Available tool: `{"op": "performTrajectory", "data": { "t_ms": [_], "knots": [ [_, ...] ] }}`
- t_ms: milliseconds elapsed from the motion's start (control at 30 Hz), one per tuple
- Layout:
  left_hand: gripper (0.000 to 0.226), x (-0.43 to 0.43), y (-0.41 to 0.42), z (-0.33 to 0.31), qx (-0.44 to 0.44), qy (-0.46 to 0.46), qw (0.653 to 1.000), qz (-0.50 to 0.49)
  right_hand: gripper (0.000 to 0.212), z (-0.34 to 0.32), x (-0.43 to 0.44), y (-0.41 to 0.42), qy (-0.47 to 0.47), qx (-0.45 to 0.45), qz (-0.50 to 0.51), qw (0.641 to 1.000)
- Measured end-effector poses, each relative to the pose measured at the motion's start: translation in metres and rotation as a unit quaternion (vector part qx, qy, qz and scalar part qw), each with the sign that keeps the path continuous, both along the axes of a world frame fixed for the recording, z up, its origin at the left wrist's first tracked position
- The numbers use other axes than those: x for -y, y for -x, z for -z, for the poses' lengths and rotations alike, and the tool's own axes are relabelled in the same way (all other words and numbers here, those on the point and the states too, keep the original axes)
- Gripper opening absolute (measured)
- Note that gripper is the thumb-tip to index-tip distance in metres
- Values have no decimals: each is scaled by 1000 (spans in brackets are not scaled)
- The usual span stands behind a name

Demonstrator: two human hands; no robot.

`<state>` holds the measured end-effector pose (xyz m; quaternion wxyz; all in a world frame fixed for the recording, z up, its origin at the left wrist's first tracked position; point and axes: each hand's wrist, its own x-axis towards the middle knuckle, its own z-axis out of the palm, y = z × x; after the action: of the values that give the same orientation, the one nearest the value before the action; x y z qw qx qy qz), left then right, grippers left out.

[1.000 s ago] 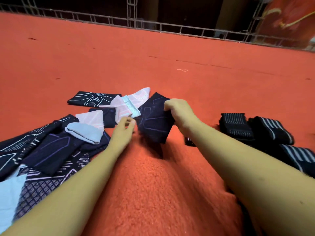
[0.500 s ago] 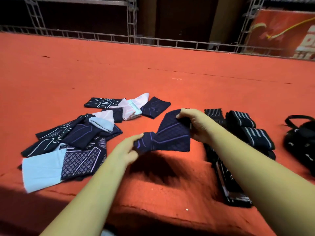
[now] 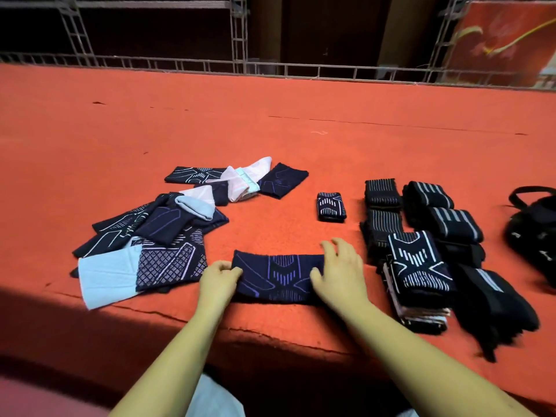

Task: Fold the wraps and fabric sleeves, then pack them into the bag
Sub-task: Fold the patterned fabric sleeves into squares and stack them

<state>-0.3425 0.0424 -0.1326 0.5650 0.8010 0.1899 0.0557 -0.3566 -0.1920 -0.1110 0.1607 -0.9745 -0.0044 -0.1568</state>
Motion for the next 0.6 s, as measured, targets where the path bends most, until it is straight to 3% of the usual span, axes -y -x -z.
{"op": "performTrajectory", "data": {
  "t_ms": [67, 133, 233, 300, 367, 467, 600],
  "knots": [
    [4, 5, 3, -4, 39, 23, 999, 16, 53, 9, -8, 6, 30, -10, -126, 992],
    [11, 14, 9, -10, 95, 73, 992, 39, 54, 21, -14, 14, 40, -88, -195, 976],
    [13, 25, 14, -11, 147, 99, 979, 100, 72, 39, -15, 20, 49, -101, -192, 975],
    [27, 31, 15, -9, 142, 105, 972, 153, 64, 42, -13, 19, 5, -98, -189, 977],
    [26, 31, 13, 0, 165, 43, 965, 199, 49, 41, -11, 15, -100, -107, -172, 974],
    [27, 29, 8, 16, 225, -117, 939, 232, 42, 43, -6, 14, -253, -134, -107, 952],
    [43, 31, 3, 23, 194, -155, 937, 247, 40, 49, -6, 15, -263, -120, -83, 954]
  ]
}}
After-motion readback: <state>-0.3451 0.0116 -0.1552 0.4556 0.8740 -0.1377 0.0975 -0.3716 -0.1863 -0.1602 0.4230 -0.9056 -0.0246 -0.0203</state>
